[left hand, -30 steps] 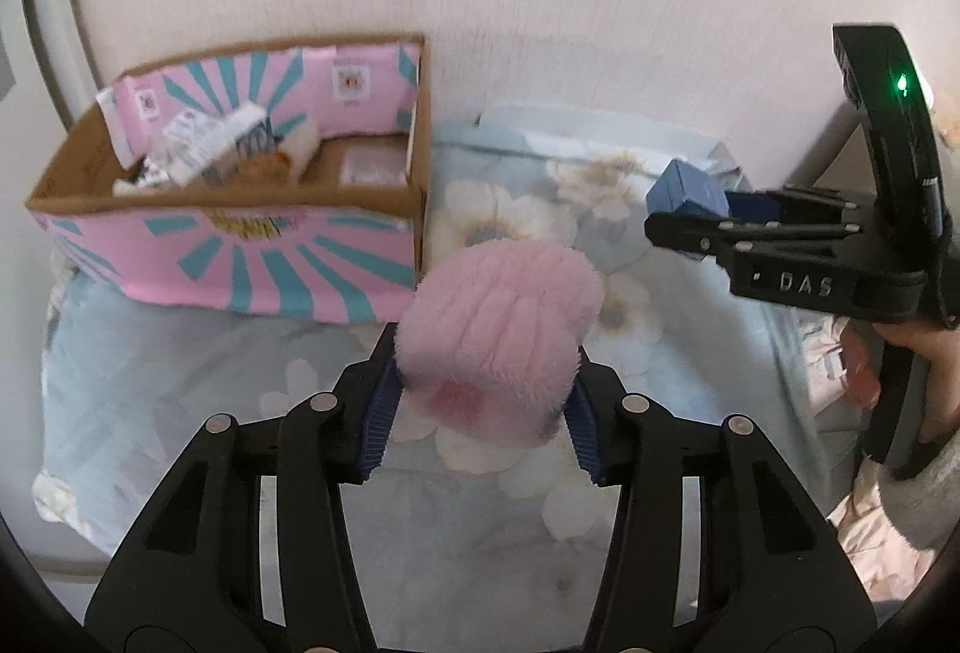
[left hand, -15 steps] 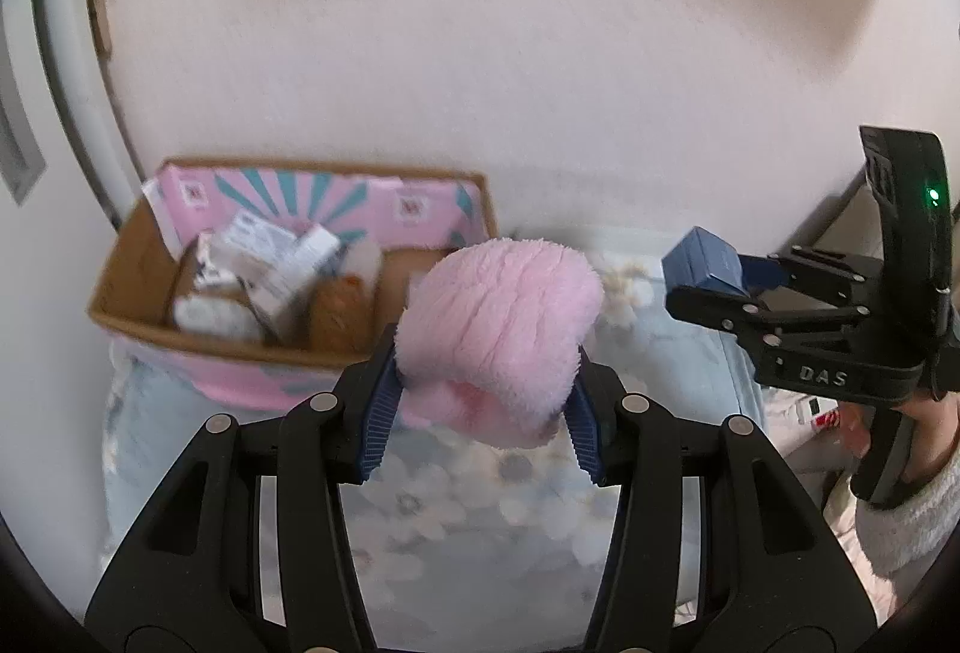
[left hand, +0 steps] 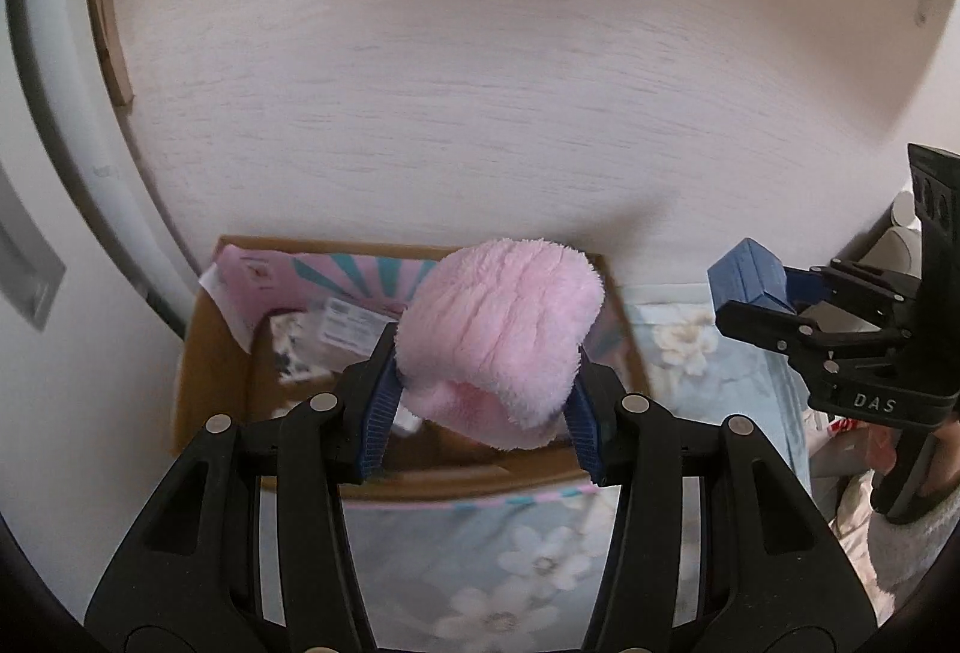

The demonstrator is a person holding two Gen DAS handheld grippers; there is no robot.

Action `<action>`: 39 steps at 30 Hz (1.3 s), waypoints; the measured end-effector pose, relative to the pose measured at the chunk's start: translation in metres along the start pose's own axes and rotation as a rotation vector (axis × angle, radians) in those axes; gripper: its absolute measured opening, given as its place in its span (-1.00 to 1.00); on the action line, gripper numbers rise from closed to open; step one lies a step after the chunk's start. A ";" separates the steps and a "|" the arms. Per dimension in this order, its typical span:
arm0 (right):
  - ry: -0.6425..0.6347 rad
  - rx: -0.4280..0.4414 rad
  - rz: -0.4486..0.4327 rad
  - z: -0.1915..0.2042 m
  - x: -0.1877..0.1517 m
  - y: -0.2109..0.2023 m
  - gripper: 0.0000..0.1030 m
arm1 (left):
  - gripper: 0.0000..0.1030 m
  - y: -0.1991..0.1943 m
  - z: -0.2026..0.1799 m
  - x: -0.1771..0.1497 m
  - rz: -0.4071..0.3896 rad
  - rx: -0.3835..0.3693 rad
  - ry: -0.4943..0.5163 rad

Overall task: Organize objects
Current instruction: 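Carry the towel and blue box into the cardboard box and open both grippers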

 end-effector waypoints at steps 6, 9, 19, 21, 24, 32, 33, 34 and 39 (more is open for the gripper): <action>0.019 -0.012 0.038 0.018 0.012 0.033 -0.08 | -0.12 0.028 0.038 0.012 0.039 -0.017 -0.011; 0.033 -0.016 0.063 0.023 0.012 0.050 -0.08 | -0.12 0.046 0.054 0.014 0.067 -0.027 -0.013; 0.051 -0.021 0.149 0.043 -0.008 0.105 -0.08 | -0.12 0.098 0.083 0.006 0.155 -0.050 0.000; 0.050 -0.023 0.161 0.045 -0.012 0.113 -0.08 | -0.12 0.102 0.086 0.004 0.161 -0.051 0.000; 0.054 -0.028 0.169 0.045 -0.016 0.120 -0.08 | -0.12 0.106 0.090 0.000 0.171 -0.054 -0.006; 0.040 -0.057 0.181 0.041 -0.017 0.122 -0.08 | -0.11 0.111 0.102 -0.004 0.179 -0.054 0.003; 0.033 -0.065 0.180 0.041 -0.016 0.120 -0.08 | -0.10 0.110 0.101 -0.003 0.178 -0.052 0.006; 0.029 -0.072 0.178 0.041 -0.015 0.118 -0.08 | -0.09 0.109 0.102 -0.001 0.180 -0.050 0.006; 0.006 -0.032 0.189 0.045 -0.015 0.114 0.85 | 1.00 0.104 0.100 0.006 0.164 -0.047 0.027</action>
Point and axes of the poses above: each gripper's, at about its wrist camera, not at the fingertips, and y roughly the way its jaws point, z to its left, x to its top, the point moved 5 cm from there along y, roughly the way its jaws point, and after that the axes turned 2 degrees about -z, right-handed, at the moved point
